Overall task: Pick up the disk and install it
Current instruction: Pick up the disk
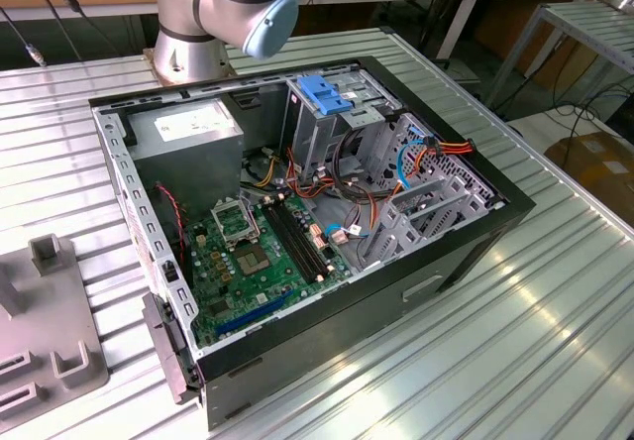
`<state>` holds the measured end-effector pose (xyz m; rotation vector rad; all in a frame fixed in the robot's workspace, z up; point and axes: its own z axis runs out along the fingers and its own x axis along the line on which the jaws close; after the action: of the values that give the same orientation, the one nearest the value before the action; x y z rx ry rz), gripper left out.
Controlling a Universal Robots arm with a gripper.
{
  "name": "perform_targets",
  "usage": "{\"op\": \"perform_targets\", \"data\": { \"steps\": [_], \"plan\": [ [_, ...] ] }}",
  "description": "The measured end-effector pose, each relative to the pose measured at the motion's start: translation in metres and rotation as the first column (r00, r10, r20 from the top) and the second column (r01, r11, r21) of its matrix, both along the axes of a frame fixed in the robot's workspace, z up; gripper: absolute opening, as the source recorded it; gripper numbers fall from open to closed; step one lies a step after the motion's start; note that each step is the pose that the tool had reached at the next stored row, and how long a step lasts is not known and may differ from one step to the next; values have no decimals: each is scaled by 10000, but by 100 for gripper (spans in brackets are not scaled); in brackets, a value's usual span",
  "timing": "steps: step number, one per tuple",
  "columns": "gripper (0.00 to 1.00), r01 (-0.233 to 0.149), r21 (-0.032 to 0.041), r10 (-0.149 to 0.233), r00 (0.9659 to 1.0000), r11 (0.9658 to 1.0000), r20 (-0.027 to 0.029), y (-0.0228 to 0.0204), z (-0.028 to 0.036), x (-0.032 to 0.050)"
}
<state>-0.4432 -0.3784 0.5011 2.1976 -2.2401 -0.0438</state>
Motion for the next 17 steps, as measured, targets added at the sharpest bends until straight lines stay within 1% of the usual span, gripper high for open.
{"op": "perform_targets", "data": {
  "steps": [7, 17],
  "plan": [
    [37, 0, 0, 0, 10000, 10000, 0, 0, 0, 55],
    [37, 0, 1, 0, 10000, 10000, 1, 0, -1, 108]
  ]
}}
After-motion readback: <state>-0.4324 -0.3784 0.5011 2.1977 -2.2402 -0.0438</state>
